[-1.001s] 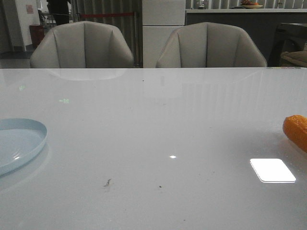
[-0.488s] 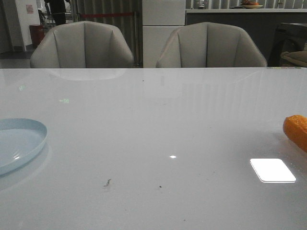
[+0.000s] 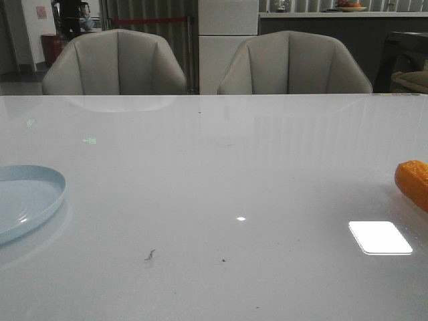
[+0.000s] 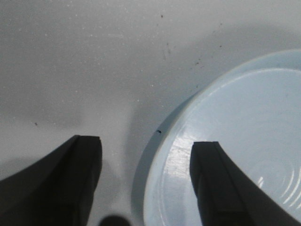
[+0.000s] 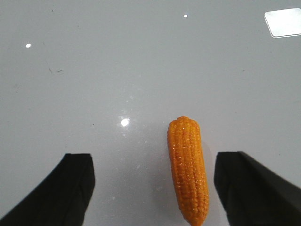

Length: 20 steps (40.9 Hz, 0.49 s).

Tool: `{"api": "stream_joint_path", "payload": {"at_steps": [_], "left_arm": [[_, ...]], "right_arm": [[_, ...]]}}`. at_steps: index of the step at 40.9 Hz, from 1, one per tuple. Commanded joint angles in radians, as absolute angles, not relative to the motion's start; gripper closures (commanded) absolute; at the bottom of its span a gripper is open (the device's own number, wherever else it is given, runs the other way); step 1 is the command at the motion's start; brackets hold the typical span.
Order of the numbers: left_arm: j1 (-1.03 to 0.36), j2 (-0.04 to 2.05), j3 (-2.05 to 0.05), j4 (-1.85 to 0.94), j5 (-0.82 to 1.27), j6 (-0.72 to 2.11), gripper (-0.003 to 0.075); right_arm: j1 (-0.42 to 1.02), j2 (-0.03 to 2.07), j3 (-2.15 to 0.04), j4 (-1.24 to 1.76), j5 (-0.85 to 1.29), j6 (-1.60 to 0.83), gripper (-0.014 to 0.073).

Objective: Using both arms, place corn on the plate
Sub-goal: 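Grasp the pale blue plate rim with the left gripper and lift it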

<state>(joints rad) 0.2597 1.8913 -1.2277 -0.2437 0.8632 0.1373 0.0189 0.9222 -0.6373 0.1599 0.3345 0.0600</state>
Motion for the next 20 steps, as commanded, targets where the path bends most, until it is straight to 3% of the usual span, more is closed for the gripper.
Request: {"api": "stream_joint_path", "payload": {"at_steps": [1, 6, 15, 20], "left_arm": [[0.261, 1.868, -1.260, -0.261, 0.862, 0.135, 0.0265], [0.255, 1.885, -1.260, -0.261, 0.862, 0.135, 0.0302], [0.217, 1.894, -1.260, -0.256, 0.855, 0.137, 0.0635], [0.173, 1.894, -1.276, -0.262, 0.860, 0.173, 0.0627]], "right_arm": [[0.019, 0.917, -0.677, 0.158, 0.271, 0.059, -0.0032], [0.019, 0.917, -0.677, 0.158, 0.271, 0.059, -0.0032], [0.019, 0.917, -0.677, 0.158, 0.271, 0.059, -0.0032], [0.019, 0.917, -0.677, 0.158, 0.271, 0.059, -0.0032]]}}
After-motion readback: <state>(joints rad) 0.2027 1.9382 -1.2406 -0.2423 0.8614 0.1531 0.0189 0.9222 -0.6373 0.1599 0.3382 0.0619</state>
